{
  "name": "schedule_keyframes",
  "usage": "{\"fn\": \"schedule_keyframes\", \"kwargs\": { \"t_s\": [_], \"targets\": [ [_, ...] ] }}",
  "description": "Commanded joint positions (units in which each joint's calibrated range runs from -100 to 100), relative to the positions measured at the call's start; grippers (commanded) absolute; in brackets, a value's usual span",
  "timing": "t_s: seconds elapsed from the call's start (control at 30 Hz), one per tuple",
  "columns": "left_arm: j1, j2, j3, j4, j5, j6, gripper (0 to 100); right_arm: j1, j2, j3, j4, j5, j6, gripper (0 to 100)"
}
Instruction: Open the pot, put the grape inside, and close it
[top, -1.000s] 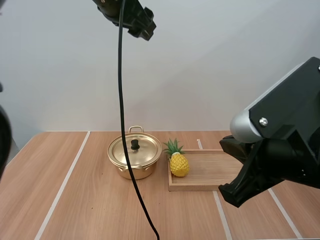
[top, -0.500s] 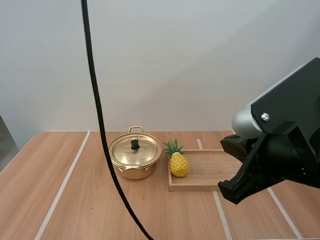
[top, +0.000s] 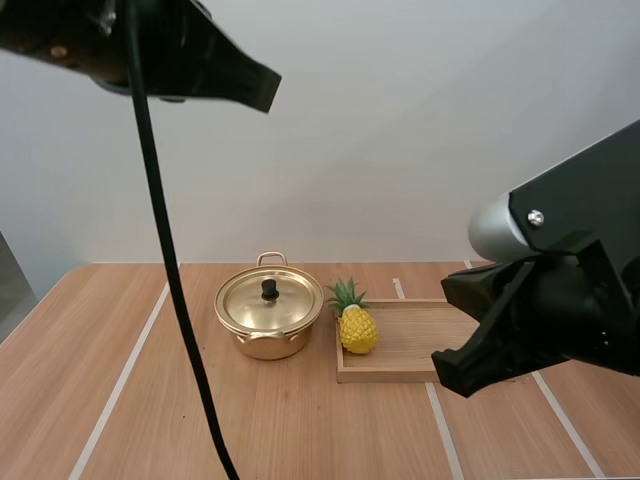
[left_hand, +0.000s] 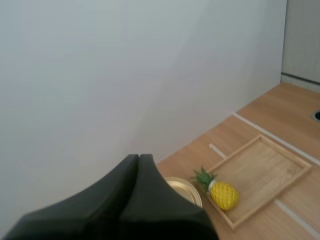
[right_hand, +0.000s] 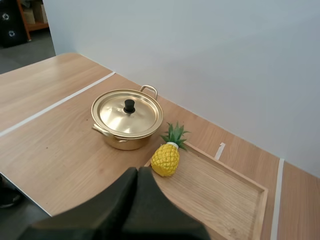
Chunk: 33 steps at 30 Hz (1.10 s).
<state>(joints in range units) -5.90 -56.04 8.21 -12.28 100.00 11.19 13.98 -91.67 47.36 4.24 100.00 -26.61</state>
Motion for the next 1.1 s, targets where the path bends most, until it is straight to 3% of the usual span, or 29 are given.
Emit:
{"fn": "schedule_keyframes", "kwargs": {
  "t_s": [0.0,0.1,0.27,0.6,0.83,1.07],
  "targets": [
    [-0.14,-9.3,13.9,-1.5,-16.9,-6.0,0,-0.2,-0.4,-0.2,-3.7,-8.7,8.7,0],
    [-0.14,-13.4,19.9,-1.2,-25.6,-11.0,0,-0.2,-0.4,-0.2,-8.4,-18.4,14.9,0],
    [-0.06,-18.7,27.3,0.9,-35.9,-15.9,0,-0.2,-0.4,-0.1,-13.0,-25.7,19.7,0],
    [4.66,-32.9,38.2,4.8,-56.9,-18.3,0,-6.4,-2.0,0.3,-14.4,-28.4,21.2,0],
    [4.82,-36.2,45.3,5.2,-59.6,-18.3,0,-9.4,-8.3,3.4,-14.4,-44.3,21.2,0],
    [5.61,-38.2,54.5,5.2,-63.9,-19.4,0,-11.1,-8.3,9.1,-14.4,-50.2,22.6,0]
  ]
}}
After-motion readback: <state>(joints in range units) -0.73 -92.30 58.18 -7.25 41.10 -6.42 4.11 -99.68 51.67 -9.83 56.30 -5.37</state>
